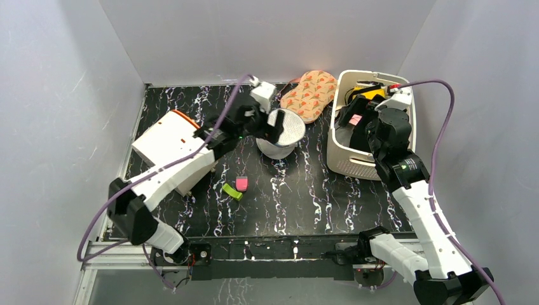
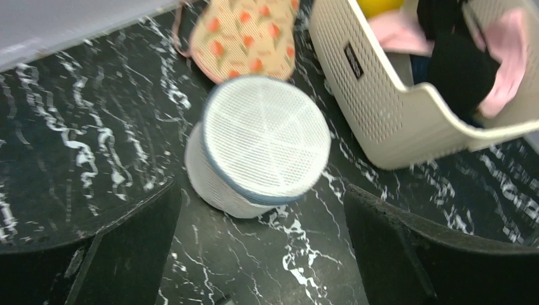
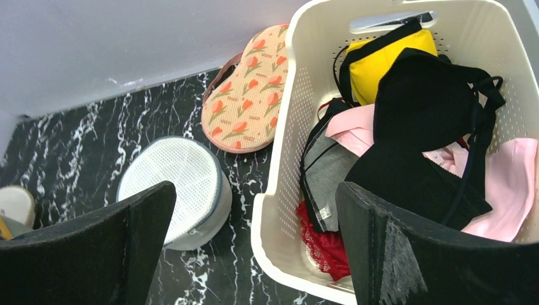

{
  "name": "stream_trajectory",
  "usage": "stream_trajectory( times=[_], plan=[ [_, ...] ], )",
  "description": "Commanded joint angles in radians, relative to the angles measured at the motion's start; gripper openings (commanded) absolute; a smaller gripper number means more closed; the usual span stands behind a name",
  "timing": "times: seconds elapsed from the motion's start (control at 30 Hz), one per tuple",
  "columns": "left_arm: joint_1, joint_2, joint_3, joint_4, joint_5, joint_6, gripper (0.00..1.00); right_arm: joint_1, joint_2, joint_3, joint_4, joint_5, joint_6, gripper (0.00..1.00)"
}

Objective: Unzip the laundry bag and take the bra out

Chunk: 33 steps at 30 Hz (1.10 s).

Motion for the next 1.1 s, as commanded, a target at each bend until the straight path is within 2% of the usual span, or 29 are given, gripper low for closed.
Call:
stream_trajectory(
  times=[0.0,0.13,0.5,0.73,0.8,1.07],
  plan=[
    [-0.096,0.069,0.039,-0.013,-0.079,0.101,0.98,-0.018,-0.017,-0.008,0.112,-0.038,0.042,0.98],
    [-0.153,0.154,0.026,-0.003,-0.101,0.188,0.98,-0.027,-0.04,-0.02,0.138,-0.154,0.02,0.98],
    [-0.212,0.333,0.029,-0.024,-0.121,0.364,0.98,-0.036,-0.114,-0.051,0.178,-0.268,0.01,0.98],
    [-0.216,0.355,0.018,-0.017,-0.156,0.402,0.8,-0.037,-0.106,-0.034,0.175,-0.29,0.003,0.98],
    [-0.216,0.354,0.006,-0.007,-0.167,0.4,0.78,-0.037,-0.104,-0.038,0.176,-0.296,0.002,0.98],
    [-0.218,0.365,0.01,-0.007,-0.198,0.389,0.85,-0.038,-0.076,-0.032,0.185,-0.323,0.01,0.98]
  ],
)
